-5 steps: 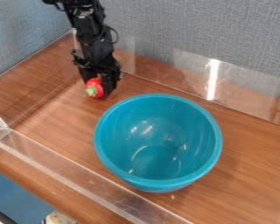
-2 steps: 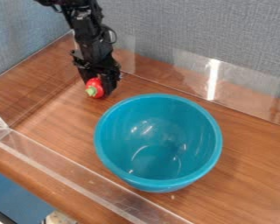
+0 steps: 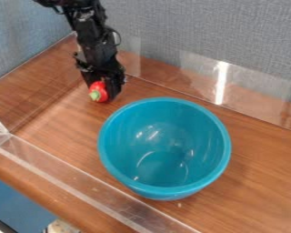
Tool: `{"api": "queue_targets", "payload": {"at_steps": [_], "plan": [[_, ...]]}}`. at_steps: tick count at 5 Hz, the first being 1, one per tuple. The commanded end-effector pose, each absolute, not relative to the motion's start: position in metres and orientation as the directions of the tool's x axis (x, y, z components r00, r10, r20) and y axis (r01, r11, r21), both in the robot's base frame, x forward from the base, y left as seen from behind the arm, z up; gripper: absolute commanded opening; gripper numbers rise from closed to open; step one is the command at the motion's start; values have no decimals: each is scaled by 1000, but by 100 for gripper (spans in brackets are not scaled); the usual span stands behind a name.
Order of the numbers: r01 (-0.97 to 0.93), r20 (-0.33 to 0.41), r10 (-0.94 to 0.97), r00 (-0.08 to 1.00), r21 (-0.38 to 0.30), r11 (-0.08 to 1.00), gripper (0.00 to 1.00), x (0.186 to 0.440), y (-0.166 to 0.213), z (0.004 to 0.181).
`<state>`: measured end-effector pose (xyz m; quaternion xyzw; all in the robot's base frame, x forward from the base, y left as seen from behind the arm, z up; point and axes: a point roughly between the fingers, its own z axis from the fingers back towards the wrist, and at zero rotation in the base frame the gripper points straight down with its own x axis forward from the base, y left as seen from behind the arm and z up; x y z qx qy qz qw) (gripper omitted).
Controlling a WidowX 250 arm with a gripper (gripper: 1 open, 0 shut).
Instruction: Remove the strawberry from inside the blue bowl and put it on the table
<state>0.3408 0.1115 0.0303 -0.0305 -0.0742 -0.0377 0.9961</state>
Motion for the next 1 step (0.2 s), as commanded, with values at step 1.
{"api": "queue_targets", "payload": {"at_steps": [1], "plan": [[89, 188, -80, 979, -42, 995, 0, 342, 112, 47]]}}
